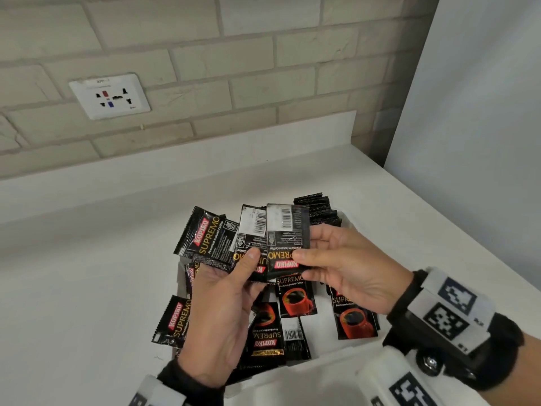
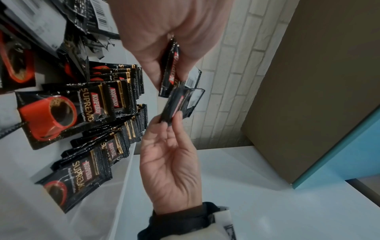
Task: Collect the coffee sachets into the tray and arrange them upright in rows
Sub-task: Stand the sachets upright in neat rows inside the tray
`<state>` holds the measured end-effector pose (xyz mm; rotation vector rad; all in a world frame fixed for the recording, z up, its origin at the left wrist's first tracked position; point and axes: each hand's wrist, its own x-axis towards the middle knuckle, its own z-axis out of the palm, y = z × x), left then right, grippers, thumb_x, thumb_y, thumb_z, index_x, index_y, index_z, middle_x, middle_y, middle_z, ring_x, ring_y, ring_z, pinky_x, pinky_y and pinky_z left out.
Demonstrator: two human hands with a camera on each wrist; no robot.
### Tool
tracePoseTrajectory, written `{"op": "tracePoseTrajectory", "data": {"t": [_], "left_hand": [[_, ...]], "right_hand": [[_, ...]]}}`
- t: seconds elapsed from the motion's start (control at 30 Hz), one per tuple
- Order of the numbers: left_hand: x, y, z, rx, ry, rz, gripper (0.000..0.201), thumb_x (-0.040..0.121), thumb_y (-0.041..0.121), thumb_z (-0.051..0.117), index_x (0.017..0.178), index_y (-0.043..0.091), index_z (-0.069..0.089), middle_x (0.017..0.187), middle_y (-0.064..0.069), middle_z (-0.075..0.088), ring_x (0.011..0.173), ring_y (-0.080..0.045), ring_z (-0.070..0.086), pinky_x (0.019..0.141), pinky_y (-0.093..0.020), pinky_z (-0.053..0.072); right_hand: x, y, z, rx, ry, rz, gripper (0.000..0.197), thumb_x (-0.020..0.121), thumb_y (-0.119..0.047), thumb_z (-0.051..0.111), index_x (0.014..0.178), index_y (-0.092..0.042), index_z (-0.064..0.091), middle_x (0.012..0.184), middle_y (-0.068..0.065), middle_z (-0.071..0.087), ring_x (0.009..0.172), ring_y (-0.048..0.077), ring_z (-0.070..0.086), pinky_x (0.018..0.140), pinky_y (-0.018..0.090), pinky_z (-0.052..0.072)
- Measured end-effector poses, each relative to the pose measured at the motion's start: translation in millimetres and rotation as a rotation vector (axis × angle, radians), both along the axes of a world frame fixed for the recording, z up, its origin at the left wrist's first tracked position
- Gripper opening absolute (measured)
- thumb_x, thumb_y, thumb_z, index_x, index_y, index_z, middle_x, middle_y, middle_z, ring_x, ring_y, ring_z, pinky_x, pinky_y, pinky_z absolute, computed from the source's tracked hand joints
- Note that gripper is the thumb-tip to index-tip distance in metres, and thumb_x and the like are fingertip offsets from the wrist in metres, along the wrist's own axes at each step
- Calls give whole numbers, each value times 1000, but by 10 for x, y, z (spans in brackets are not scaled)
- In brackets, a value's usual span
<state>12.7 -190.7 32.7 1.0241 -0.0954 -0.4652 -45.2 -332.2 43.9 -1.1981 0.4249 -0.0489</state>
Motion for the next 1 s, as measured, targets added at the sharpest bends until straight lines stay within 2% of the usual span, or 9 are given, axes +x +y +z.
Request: {"op": "tracePoseTrajectory", "data": {"t": [0.23, 0.3, 0.37, 0.53, 0.6, 0.73, 0.83, 0.9, 1.0], "left_hand": [[76, 104, -68, 24, 38, 42, 27, 68, 6, 62, 95, 10, 61, 80, -6, 73, 63, -12, 69, 43, -18, 51], [68, 72, -65, 26, 20, 42, 28, 67, 5, 62, 95, 10, 64, 86, -8, 74, 70, -14, 71, 55, -24, 58], [46, 30, -50, 6, 6, 38, 29, 67, 3, 61, 94, 11, 65, 90, -10, 74, 75, -16, 71, 64, -27, 60], [-27, -25, -15, -34, -16, 9, 25, 64, 1, 58, 76, 15, 75, 86, -7, 75, 74, -16, 72, 62, -28, 60], [-60, -25, -14, -15, -23, -17, 27, 65, 3, 59, 87, 11, 72, 91, -9, 74, 78, -18, 72, 69, -33, 59], [-89, -10, -33, 8, 18, -38, 34, 69, 11, 59, 102, 7, 64, 91, -8, 74, 71, -14, 71, 52, -22, 57], [-70, 5, -45, 1, 77, -32, 36, 73, 20, 58, 107, 8, 61, 94, -8, 74, 78, -17, 71, 55, -22, 57], [-50, 22, -36, 8, 85, -34, 30, 73, 22, 57, 101, 10, 60, 87, -5, 75, 70, -16, 71, 56, -22, 57], [-17, 56, -26, 62, 55, -40, 17, 81, 16, 56, 97, 10, 59, 85, -3, 75, 72, -17, 71, 56, -22, 57]], "right_hand": [[-36, -136, 121, -197, 19, -65, 11, 71, -10, 68, 81, -9, 62, 77, 6, 65, 58, 6, 57, 50, 14, 43], [-35, -104, 142, -123, 18, -42, 16, 65, -16, 66, 78, -9, 60, 78, 8, 64, 59, 9, 55, 50, 16, 43], [-26, -23, 116, -25, 10, -39, 12, 70, -8, 64, 78, -9, 56, 82, 12, 63, 61, 13, 55, 48, 16, 45], [-1, 192, -45, 22, 5, -20, 32, 80, 4, 61, 111, -3, 52, 92, 16, 62, 66, 14, 61, 51, 17, 51], [-4, 237, -80, -96, 15, 27, 26, 82, -3, 62, 108, -2, 57, 93, 14, 63, 68, 11, 61, 52, 15, 49], [-17, 211, -74, -184, 31, 9, 6, 82, -12, 64, 87, -8, 62, 85, 7, 64, 65, 7, 59, 54, 17, 46], [-18, 139, 10, -109, 11, -44, 4, 84, -11, 60, 81, -14, 60, 79, 3, 65, 67, 10, 60, 61, 23, 47], [-18, 82, 64, -84, -7, -82, 6, 85, -9, 58, 81, -14, 59, 81, 5, 66, 70, 13, 60, 64, 25, 48], [-24, 16, 133, -70, -35, -111, 7, 86, -6, 56, 82, -12, 57, 81, 7, 65, 64, 13, 61, 59, 25, 52]]}}
